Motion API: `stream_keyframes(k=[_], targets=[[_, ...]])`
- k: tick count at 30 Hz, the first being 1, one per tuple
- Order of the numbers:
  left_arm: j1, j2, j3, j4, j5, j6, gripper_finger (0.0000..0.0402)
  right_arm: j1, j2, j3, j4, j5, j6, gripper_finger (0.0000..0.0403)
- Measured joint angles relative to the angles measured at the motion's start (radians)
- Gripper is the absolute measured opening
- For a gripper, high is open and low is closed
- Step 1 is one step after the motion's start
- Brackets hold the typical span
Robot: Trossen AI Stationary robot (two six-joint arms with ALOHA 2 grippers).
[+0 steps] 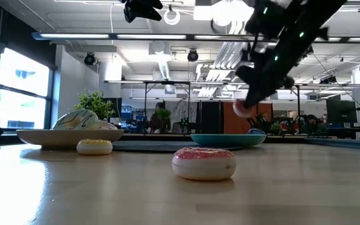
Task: Pick & Place donuts
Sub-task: Put the small right pink donut on the green plate
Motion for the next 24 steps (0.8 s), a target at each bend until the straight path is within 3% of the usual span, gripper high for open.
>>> stream_keyframes(k=[4,8,14,19,24], targets=[[0.0,0.0,0.0,-0.006,0.0,0.0,0.0191,-0.189,0.019,-0.009,-0.015,-0.159,0.0,0.0017],[0.0,0.0,0.0,-0.013,0.0,0.0,0.0191,-0.276,0.046,-0.01,-0.002,-0.189,-0.068,0.0017],[0.0,0.0,0.0,-0.019,0.0,0.0,0.0191,-0.305,0.1,-0.01,0.13,-0.256,-0.169,0.0031],[0.0,0.0,0.0,-0.042,0.0,0.0,0.0191,-0.312,0.155,-0.01,0.149,-0.195,-0.245,0.0081],[0.0,0.0,0.0,-0.038,0.0,0.0,0.0191,-0.308,0.165,-0.008,0.156,-0.227,-0.246,0.0133]])
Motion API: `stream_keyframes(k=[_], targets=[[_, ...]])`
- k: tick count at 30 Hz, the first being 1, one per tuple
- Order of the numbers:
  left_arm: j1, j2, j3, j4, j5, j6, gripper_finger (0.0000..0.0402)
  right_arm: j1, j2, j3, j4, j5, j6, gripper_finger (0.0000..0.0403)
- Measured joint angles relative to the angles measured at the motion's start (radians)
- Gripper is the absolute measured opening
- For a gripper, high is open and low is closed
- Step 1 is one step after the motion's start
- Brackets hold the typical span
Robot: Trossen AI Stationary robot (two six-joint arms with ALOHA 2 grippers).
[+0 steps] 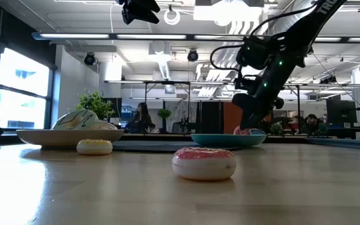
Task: Pick & Place donuts
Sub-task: Put the small right pink donut on the green plate, then put the small pink donut on the green plate
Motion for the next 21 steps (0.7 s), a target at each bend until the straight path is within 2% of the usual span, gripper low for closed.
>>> stream_keyframes(k=[2,6,12,17,19,21], targets=[[0.0,0.0,0.0,0.0,0.0,0.0,0.0191,0.005,-0.008,0.013,-0.017,-0.012,0.004,0.0146],[0.0,0.0,0.0,-0.014,0.002,-0.001,0.0191,0.004,-0.037,0.065,-0.051,-0.106,0.033,0.0155],[0.0,0.0,0.0,-0.022,0.002,-0.001,0.0191,0.006,-0.093,0.198,-0.226,-0.13,-0.015,0.0149],[0.0,0.0,0.0,-0.02,0.007,-0.001,0.0191,0.093,-0.105,0.274,-0.319,-0.354,-0.015,0.0145],[0.0,0.0,0.0,-0.02,0.019,-0.001,0.0191,0.172,-0.104,0.256,-0.279,-0.478,-0.012,0.0147],[0.0,0.0,0.0,-0.019,0.02,-0.001,0.0191,0.271,-0.104,0.213,-0.183,-0.536,-0.012,0.0147]])
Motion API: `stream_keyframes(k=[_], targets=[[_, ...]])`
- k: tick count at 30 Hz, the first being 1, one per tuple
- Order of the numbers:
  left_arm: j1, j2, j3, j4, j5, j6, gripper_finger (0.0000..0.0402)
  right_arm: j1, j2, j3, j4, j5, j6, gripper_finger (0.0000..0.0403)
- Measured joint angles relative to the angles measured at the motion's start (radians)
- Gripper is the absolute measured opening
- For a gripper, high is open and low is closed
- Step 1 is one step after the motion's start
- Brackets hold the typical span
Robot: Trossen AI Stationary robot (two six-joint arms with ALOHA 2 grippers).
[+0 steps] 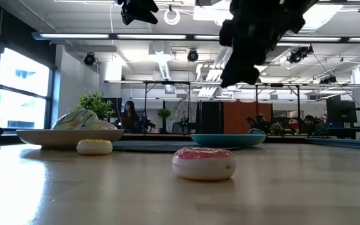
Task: Pick & Place donuts
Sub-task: Put the small pink donut on the green plate
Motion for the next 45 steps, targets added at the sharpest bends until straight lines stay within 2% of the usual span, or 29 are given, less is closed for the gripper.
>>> stream_keyframes(k=[4,7,9,11,16,20,23,29,35,40,45], targets=[[0.0,0.0,0.0,0.008,0.011,0.0,0.0191,0.2,0.02,-0.131,0.316,0.065,-0.001,0.0147],[0.0,0.0,0.0,0.013,0.013,-0.005,0.0191,0.308,0.084,-0.213,0.586,0.118,0.074,0.0147],[0.0,0.0,0.0,0.021,0.032,-0.022,0.0191,0.357,0.154,-0.225,0.738,0.155,0.127,0.0147],[0.0,-0.002,0.0,0.037,0.054,-0.025,0.0191,0.391,0.237,-0.198,0.79,0.168,0.151,0.0147],[0.0,-0.051,0.003,0.029,0.06,-0.023,0.0191,0.441,0.442,-0.022,0.699,0.101,0.127,0.0147],[0.0,-0.079,0.002,0.003,0.057,-0.017,0.0191,0.456,0.55,0.135,0.518,0.012,0.131,0.0147],[0.0,-0.115,0.001,-0.045,0.051,-0.015,0.0191,0.468,0.595,0.225,0.361,0.002,0.102,0.0145],[0.0,-0.143,0.002,-0.228,0.049,0.024,0.0191,0.474,0.607,0.29,0.227,0.029,0.079,0.0144],[0.0,-0.133,-0.002,-0.415,0.073,0.024,0.0191,0.474,0.604,0.293,0.217,-0.039,0.113,0.0144],[-0.018,-0.125,-0.103,-0.387,0.207,0.024,0.0191,0.474,0.552,0.292,0.229,-0.029,0.128,0.0144],[-0.099,-0.125,-0.269,-0.275,0.204,0.002,0.0191,0.495,0.512,0.293,0.212,-0.012,0.115,0.0144]])
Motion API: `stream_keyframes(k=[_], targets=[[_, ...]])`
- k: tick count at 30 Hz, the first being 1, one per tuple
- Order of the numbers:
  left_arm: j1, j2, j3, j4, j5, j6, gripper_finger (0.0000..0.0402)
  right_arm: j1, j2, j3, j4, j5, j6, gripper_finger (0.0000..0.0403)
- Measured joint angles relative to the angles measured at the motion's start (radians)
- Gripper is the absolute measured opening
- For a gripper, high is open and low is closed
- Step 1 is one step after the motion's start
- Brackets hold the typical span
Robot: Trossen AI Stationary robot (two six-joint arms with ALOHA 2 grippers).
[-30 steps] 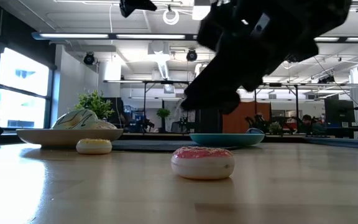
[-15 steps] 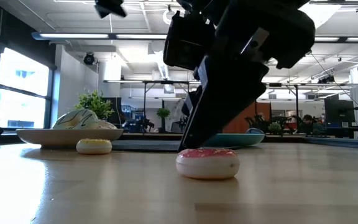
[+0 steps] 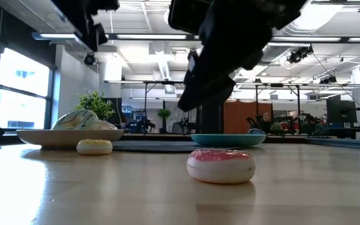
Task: Pick & Place donuts
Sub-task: Put the small pink donut on the green plate
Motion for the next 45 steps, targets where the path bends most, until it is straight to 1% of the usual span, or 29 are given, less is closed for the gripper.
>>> stream_keyframes(k=[4,7,11,15,19,26,27,33,36,38,40,42,45], targets=[[-0.073,0.0,-0.117,0.103,0.007,-0.003,0.0191,0.039,0.019,-0.015,-0.026,-0.003,-0.049,0.0144],[-0.114,0.0,-0.171,0.158,0.007,-0.004,0.0191,0.054,0.036,-0.04,-0.028,0.032,-0.034,0.0144],[-0.154,0.001,-0.202,0.203,-0.022,-0.041,0.0191,0.052,0.037,-0.065,0.013,0.098,0.035,0.0144],[-0.182,0.001,-0.203,0.201,-0.054,-0.062,0.0191,0.04,0.037,-0.079,0.059,0.11,0.085,0.0139],[-0.198,0.001,-0.203,0.201,-0.059,-0.107,0.0191,0.045,0.037,-0.09,0.059,0.105,0.074,0.0111],[-0.196,0.001,-0.203,0.199,-0.063,-0.109,0.0191,0.06,0.037,-0.108,0.062,0.118,0.111,0.0017],[-0.196,0.001,-0.203,0.199,-0.063,-0.105,0.0191,0.062,0.037,-0.108,0.065,0.116,0.119,0.001],[-0.196,0.001,-0.203,0.201,-0.077,-0.098,0.0191,0.056,0.015,-0.073,0.055,0.092,0.117,0.0015],[-0.195,0.001,-0.203,0.202,-0.078,-0.098,0.0191,0.028,-0.042,-0.036,-0.043,0.095,0.08,0.0005],[-0.195,0.001,-0.203,0.204,-0.078,-0.1,0.0191,-0.001,-0.093,-0.019,-0.164,0.145,0.061,0.0007],[-0.196,0.001,-0.203,0.206,-0.078,-0.105,0.0191,-0.039,-0.145,-0.013,-0.282,0.236,0.04,0.0011],[-0.196,0.001,-0.203,0.21,-0.078,-0.106,0.0191,-0.084,-0.197,-0.012,-0.384,0.358,0.014,0.0012],[-0.196,0.001,-0.203,0.219,-0.078,-0.108,0.0191,-0.172,-0.255,-0.014,-0.498,0.576,-0.045,0.0006]])
